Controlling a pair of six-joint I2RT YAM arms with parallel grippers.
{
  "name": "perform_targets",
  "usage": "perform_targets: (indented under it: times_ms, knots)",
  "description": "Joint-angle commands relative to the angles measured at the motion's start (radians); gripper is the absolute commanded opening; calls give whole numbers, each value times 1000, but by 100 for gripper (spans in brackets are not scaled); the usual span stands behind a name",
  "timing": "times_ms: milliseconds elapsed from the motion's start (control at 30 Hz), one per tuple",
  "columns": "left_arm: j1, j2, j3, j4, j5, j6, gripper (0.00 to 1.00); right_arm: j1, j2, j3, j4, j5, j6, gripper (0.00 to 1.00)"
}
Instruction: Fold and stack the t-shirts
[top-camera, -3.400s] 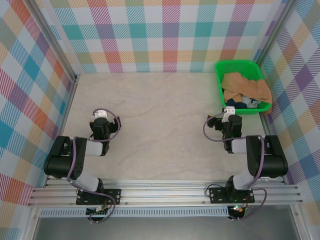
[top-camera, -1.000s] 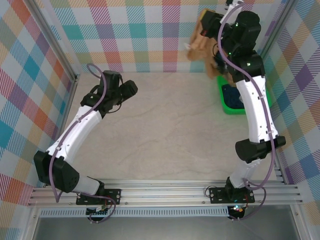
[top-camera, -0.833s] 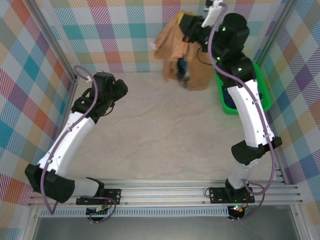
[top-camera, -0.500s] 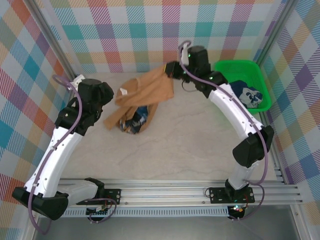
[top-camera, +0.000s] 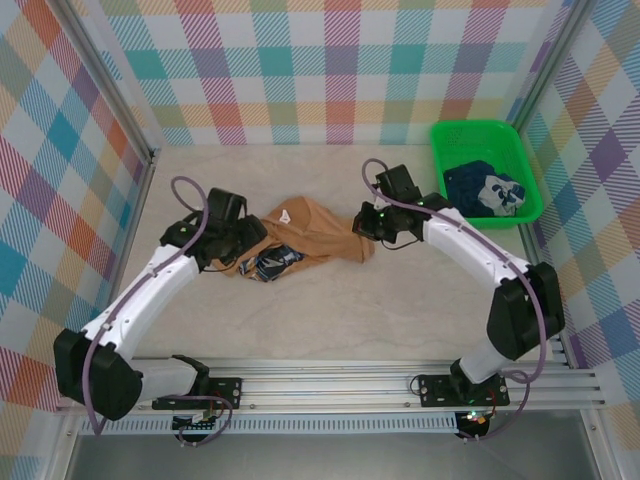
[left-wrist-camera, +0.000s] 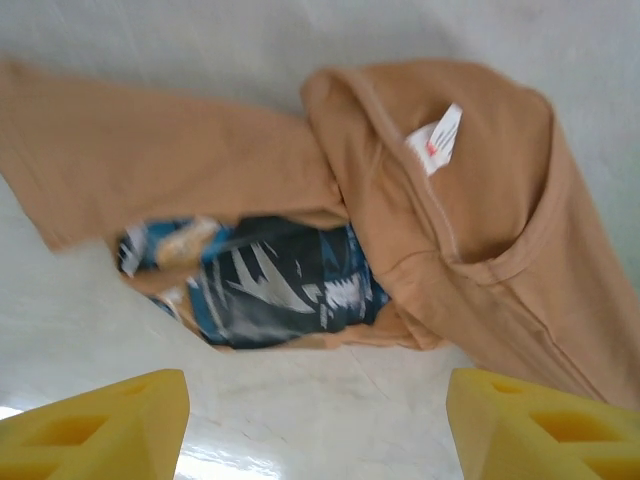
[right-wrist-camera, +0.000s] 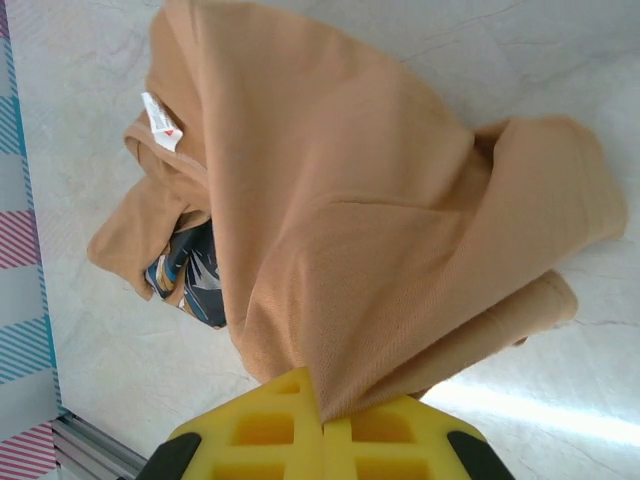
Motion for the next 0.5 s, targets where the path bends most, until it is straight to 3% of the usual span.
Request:
perform_targets:
  times_ms: [0, 200, 333, 467]
  knots:
    - [-70, 70, 0, 147, 62, -139, 69, -7, -44, -44, -38, 14, 0, 0]
    - [-141, 274, 60, 350, 62, -209, 70, -32, -55, -70, -41, -9, -3, 0]
    - [-163, 436, 152, 372, 136, -265, 74, -44, -63, -69, -38, -20, -8, 0]
    - [-196, 528, 207, 398, 108, -318, 74, -50, -69, -66, -44, -36, -12, 0]
